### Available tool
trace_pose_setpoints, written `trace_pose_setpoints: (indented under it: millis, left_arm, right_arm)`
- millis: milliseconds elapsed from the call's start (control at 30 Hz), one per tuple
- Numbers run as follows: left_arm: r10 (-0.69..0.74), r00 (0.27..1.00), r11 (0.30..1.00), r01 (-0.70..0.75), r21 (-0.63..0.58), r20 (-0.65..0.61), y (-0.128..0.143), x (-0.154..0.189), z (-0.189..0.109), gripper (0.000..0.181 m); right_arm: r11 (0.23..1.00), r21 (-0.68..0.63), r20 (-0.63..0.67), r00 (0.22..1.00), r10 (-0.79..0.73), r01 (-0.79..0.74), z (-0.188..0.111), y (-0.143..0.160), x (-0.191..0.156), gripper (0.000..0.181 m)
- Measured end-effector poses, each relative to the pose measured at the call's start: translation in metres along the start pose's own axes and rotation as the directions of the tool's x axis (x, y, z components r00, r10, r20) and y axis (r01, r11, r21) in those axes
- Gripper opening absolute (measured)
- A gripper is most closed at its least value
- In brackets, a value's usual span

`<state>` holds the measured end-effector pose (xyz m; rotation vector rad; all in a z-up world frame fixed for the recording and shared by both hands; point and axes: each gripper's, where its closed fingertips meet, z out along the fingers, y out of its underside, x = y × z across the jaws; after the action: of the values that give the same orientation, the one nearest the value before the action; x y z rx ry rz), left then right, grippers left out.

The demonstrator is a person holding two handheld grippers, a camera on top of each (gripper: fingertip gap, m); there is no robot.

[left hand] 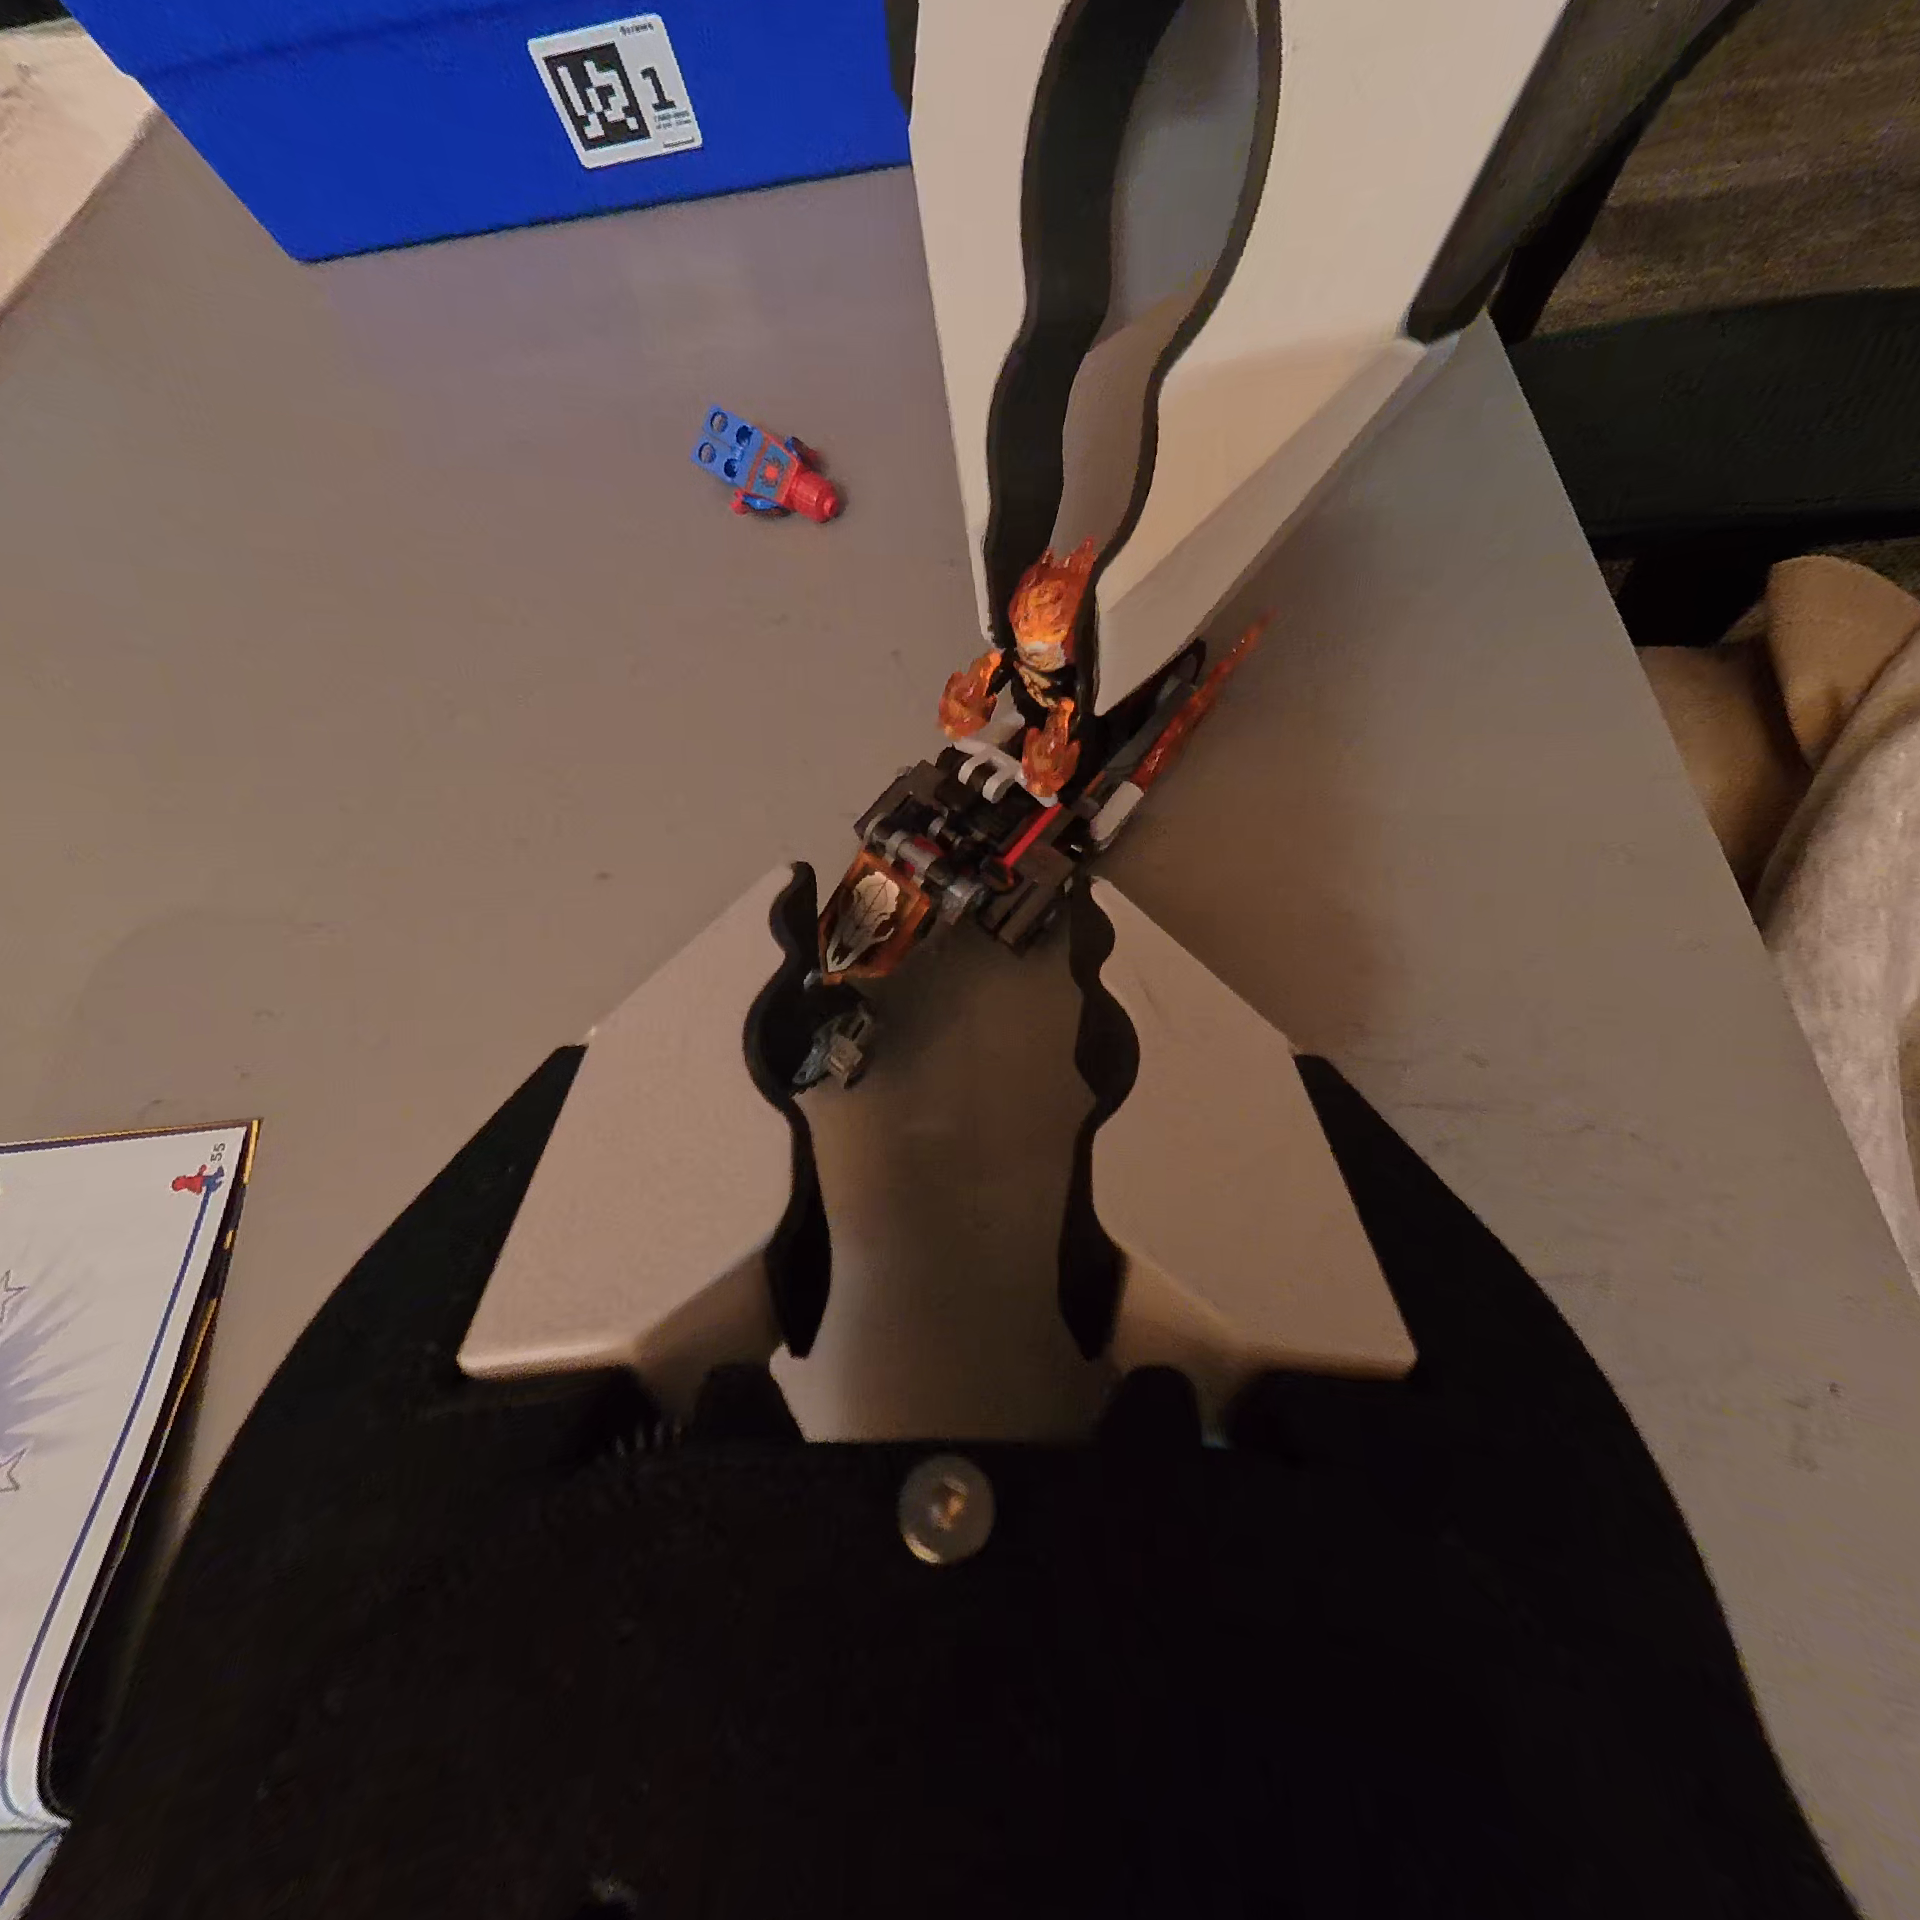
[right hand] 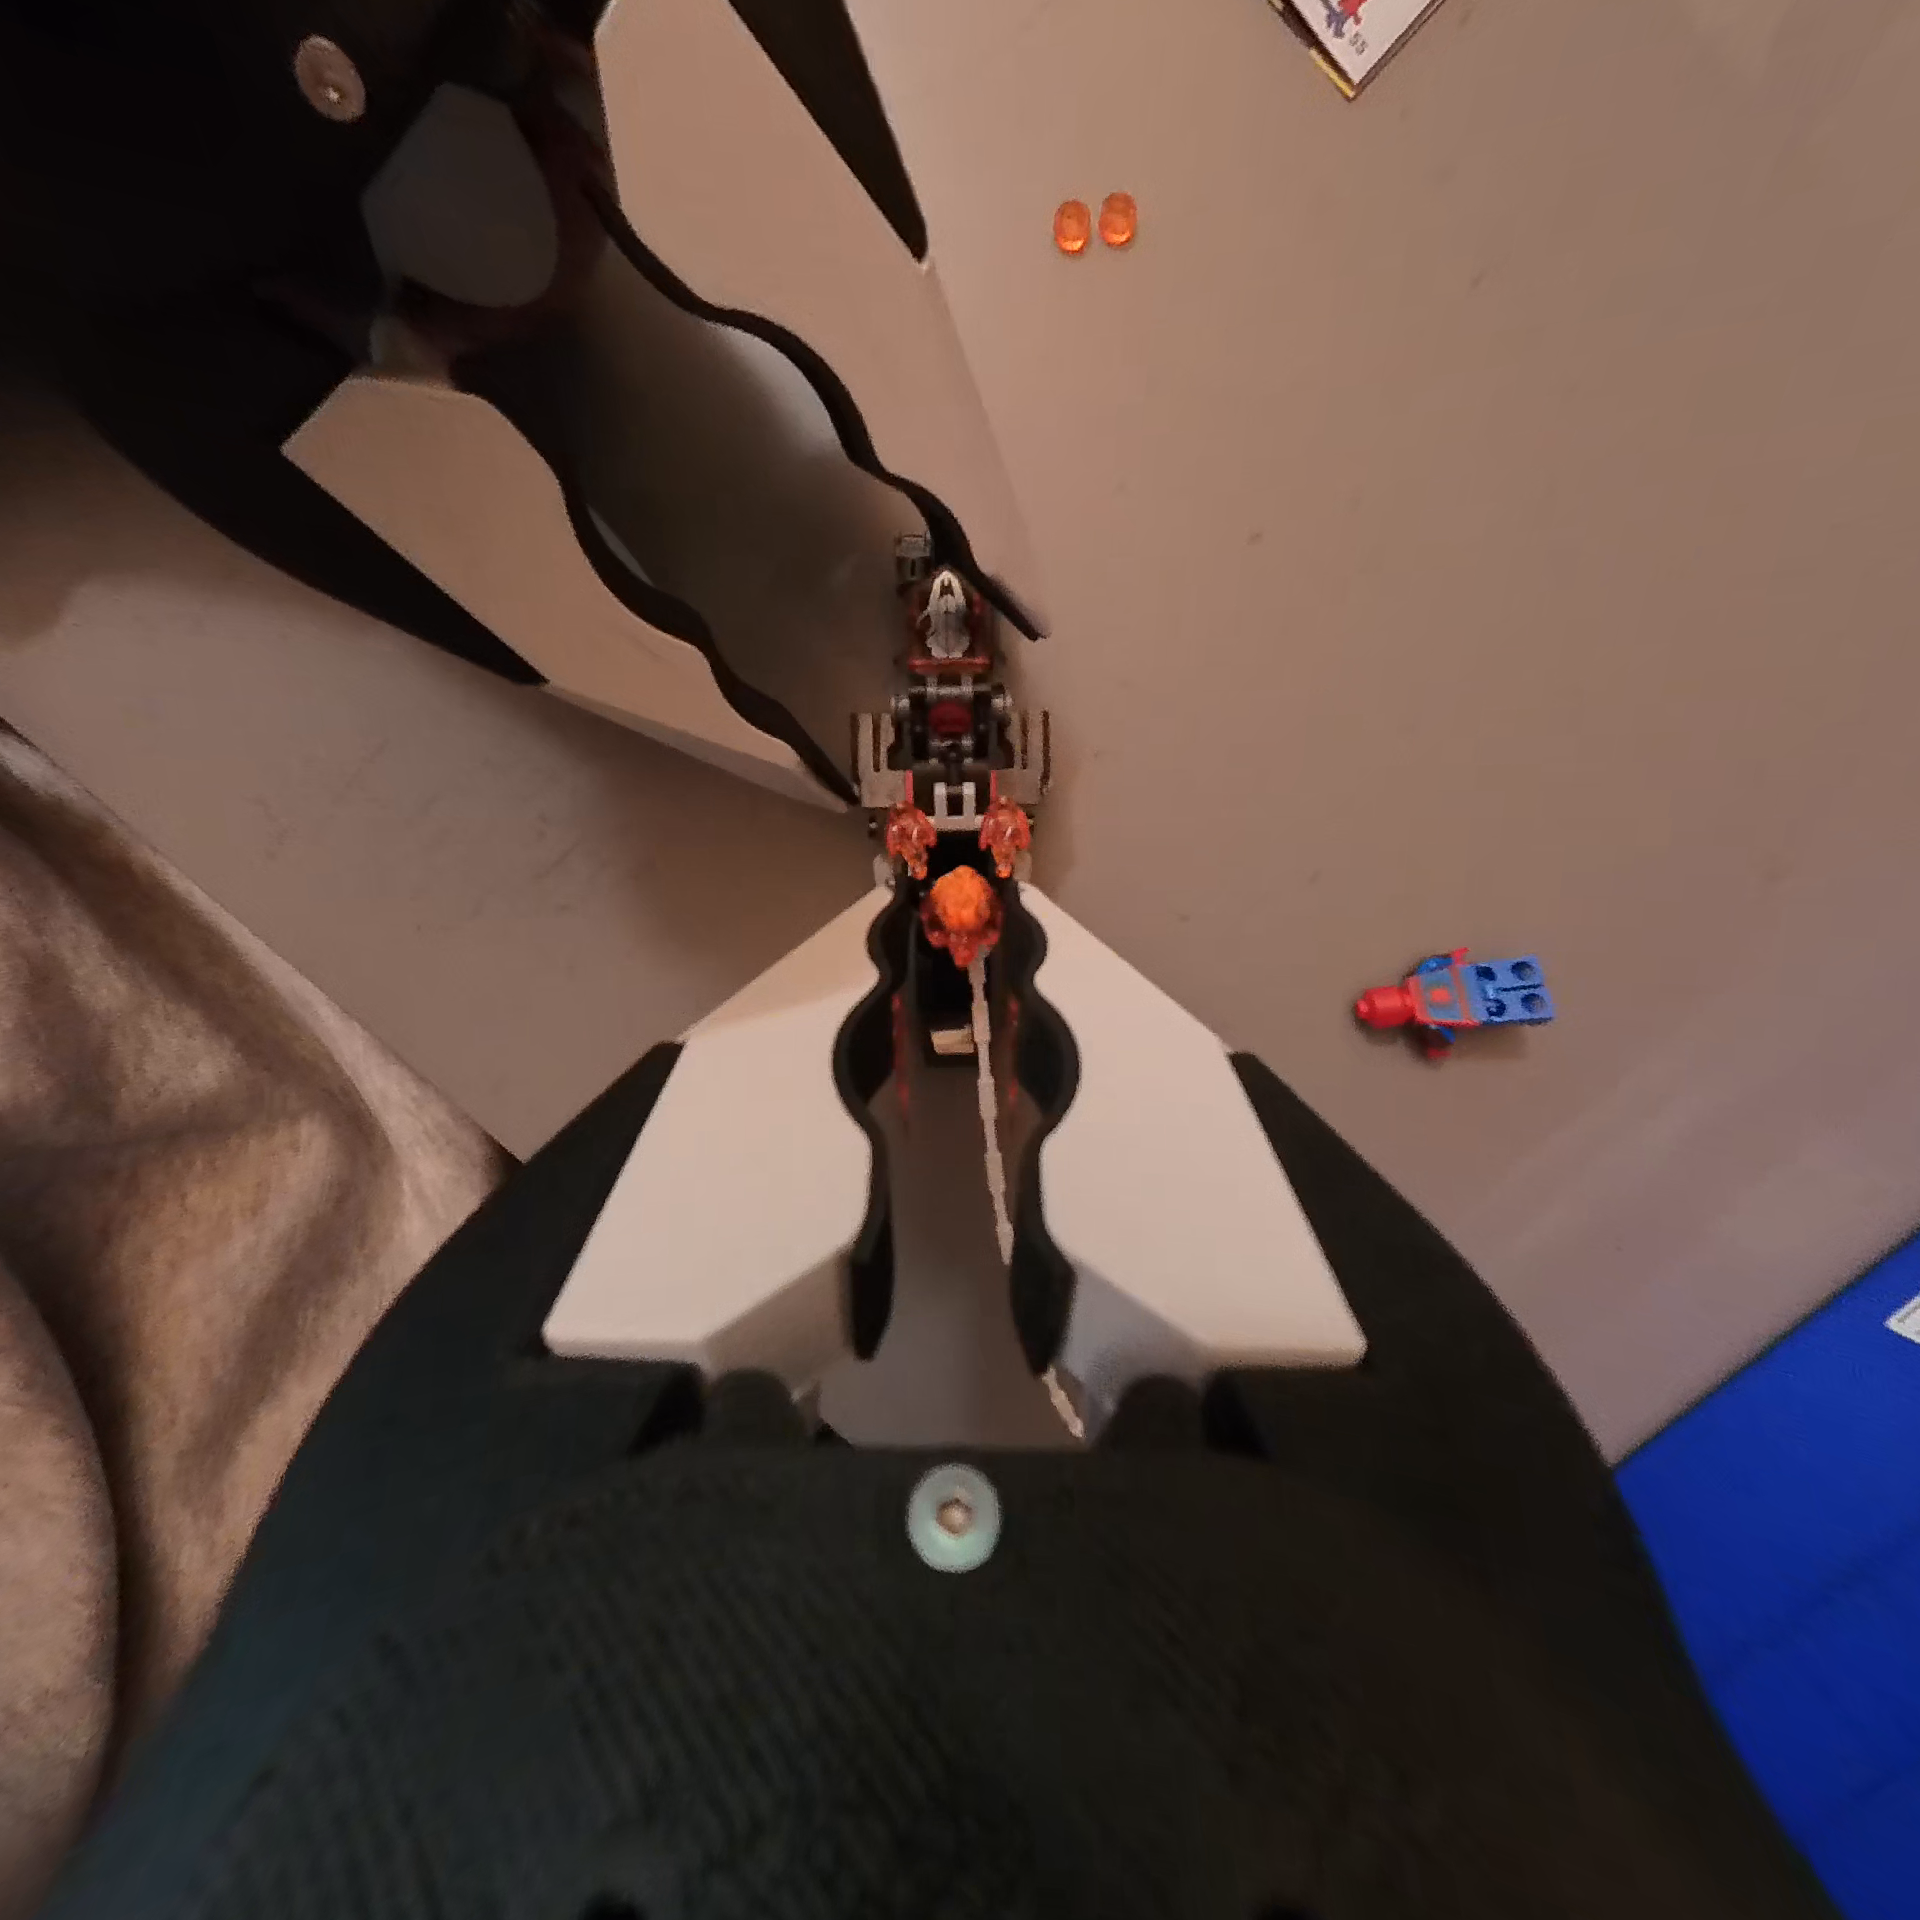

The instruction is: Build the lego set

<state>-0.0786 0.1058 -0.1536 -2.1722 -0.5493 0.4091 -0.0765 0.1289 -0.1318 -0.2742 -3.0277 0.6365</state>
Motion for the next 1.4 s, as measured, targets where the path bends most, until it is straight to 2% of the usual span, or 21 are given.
trace_pose_setpoints:
  millis: [933, 1400]
  left_arm:
    - [0.001, 1.0, 1.0, -0.001, -0.011, 0.003, 0.0015, -0.0003, 0.0011, 0.048]
    - [0.015, 1.0, 1.0, -0.014, -0.028, 0.02, 0.0031, -0.001, 0.0031, 0.049]
  right_arm:
    - [1.0, 0.003, 0.013, 1.0, -0.005, 0.005, 0.0015, 0.0031, -0.0002, 0.015]
    - [0.999, -0.021, 0.08, 0.996, 0.045, -0.044, 0.0024, 0.0037, 0.0006, 0.015]
